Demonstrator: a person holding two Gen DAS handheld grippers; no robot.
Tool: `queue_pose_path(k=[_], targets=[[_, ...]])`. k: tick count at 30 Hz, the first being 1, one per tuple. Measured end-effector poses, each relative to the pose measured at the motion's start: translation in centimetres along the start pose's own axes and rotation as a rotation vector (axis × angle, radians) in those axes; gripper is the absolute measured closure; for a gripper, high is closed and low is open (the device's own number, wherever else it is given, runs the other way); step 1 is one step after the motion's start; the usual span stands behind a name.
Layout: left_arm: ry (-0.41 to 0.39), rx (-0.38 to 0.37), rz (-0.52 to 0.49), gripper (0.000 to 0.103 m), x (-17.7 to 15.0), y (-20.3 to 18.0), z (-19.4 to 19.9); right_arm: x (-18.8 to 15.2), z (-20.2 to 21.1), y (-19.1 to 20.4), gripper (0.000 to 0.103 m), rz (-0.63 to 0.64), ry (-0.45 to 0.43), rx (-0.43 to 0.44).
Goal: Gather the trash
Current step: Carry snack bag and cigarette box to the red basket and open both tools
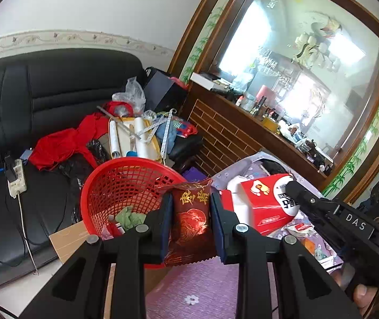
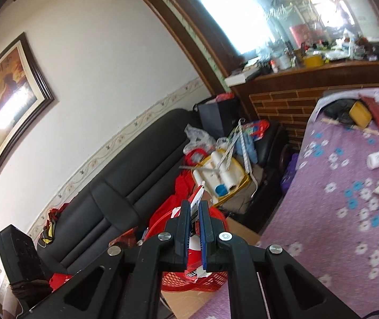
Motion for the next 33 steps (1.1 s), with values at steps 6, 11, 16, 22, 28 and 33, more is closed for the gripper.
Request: queue_pose_path(k=[6, 11, 16, 22, 28, 33], targets=[[0.032, 0.023, 0.032, 0.074, 0.3, 2.2, -1.8, -0.7, -3.4, 0.3, 0.096, 0.002, 0.045, -0.022], [0.055, 0.026, 0.058, 0.074, 0.3, 3.7, -2.9, -0.9, -5.5, 0.7, 0.096, 0.012, 0.075, -0.042], [0.073, 0.036, 0.061, 0.074, 0.4, 4.5, -3.8, -1.0, -7.1, 1.0, 0.096, 0.017, 0.1, -0.046], [0.103, 0.066, 0.073, 0.073, 0.3, 5.4, -5.3, -1.3, -9.0, 1.0, 0.096, 0.011, 0.128, -0.042], [0.13, 0.056, 0.128, 0.061, -0.1, 6.9, -6.0, -2.0, -10.8, 0.5, 0.093, -0.012, 0.178, 0.022], [0.105, 0.05, 0.133, 0.045, -0.2, 6.6, -5.0, -2.2, -10.6, -0.4, 0.093, -0.045, 0.195, 0.054]])
Point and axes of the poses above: each gripper's, at about its wrist camera, not at the fingertips, and z roughly against the way its jaws point, y to its left, x to its top, the point moved 8 cm from there along -z, roughly the way its jaws point, and after that the axes turned 15 degrees about y, right-handed, at the moved point
